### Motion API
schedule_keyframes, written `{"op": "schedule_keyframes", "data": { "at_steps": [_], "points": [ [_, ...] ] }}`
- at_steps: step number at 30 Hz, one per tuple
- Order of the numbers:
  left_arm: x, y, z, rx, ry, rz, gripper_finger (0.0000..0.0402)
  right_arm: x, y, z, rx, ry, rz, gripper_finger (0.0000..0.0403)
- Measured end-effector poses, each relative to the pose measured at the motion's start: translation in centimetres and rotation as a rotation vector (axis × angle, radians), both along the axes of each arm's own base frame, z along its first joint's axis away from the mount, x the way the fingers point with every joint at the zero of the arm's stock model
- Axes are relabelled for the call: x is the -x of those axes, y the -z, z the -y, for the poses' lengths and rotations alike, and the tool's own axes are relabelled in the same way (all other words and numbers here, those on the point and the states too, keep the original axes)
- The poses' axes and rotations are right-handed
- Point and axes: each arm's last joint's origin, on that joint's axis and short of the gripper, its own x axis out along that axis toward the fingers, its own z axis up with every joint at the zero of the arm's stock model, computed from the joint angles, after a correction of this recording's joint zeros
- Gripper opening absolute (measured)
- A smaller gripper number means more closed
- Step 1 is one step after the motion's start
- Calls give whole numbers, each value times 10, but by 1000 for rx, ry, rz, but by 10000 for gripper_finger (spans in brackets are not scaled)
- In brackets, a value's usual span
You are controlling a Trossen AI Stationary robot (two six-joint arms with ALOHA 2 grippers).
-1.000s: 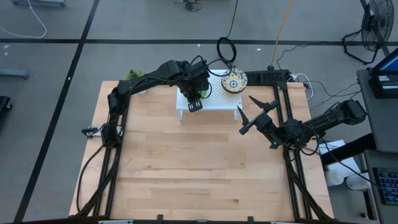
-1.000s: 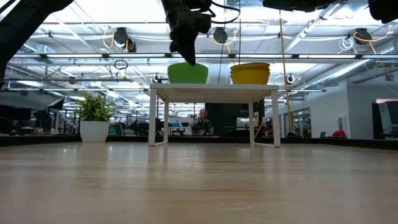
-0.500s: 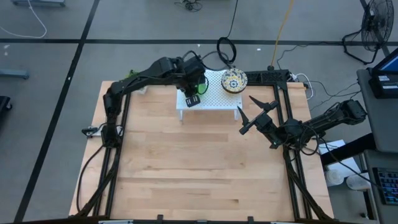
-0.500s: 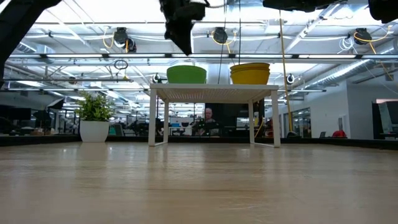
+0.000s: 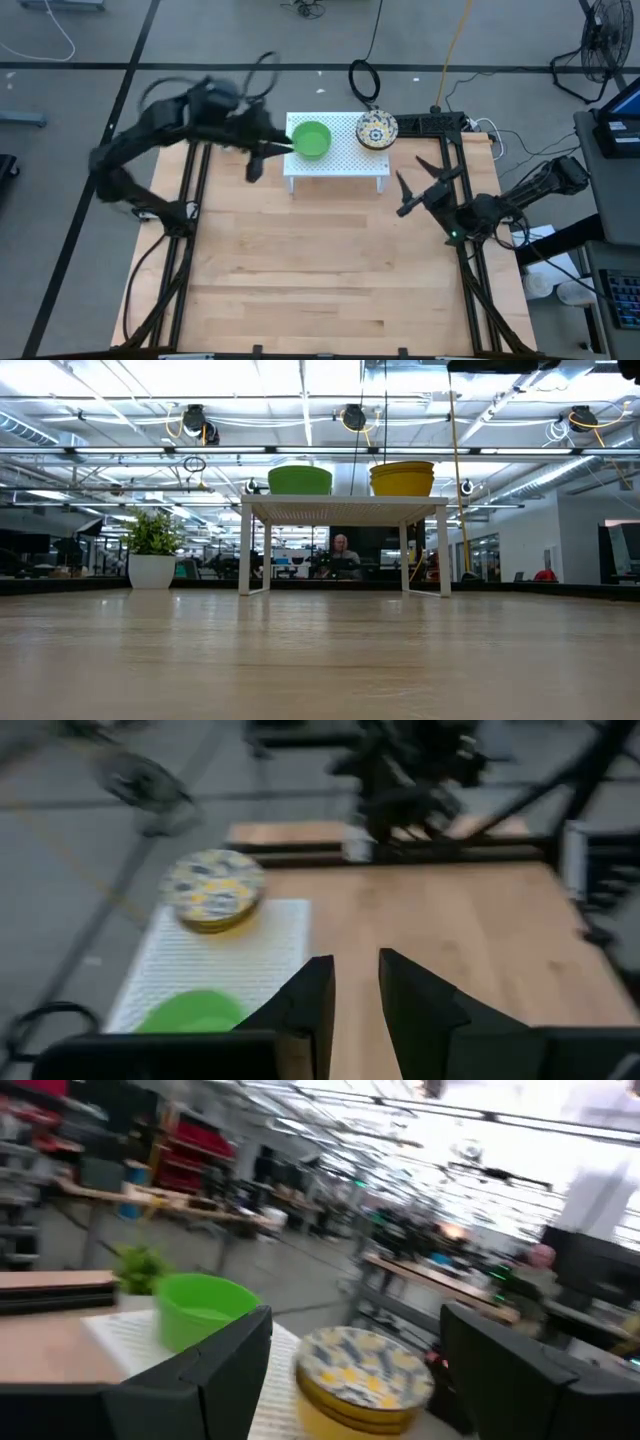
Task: Pick & Place Mini bowls
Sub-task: Return to Home Position
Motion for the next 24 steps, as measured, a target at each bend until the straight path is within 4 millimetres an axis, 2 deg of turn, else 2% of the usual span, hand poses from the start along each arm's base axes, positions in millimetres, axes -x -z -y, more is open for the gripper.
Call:
{"op": "schedule_keyframes", "data": {
  "at_steps": [3, 8, 10, 14, 19, 24],
  "points": [
    [23, 29, 10, -17, -77, 66, 88, -2, 4, -3, 2, -42, -2, 274],
    [51, 120, 17, 48, -121, 125, 88, -4, 6, -3, -18, -63, 19, 274],
    [66, 149, 18, 61, -145, 159, 88, -4, 6, -5, -33, -75, 35, 274],
    [97, 181, 24, 66, -203, 321, 88, -9, 16, -10, -36, -196, 11, 274],
    [123, 218, 31, 86, -202, 419, 88, -20, 29, -11, -143, -572, 36, 274],
    [135, 239, 34, 125, -207, 446, 88, -26, 48, -9, -304, -914, -99, 274]
  ]
}}
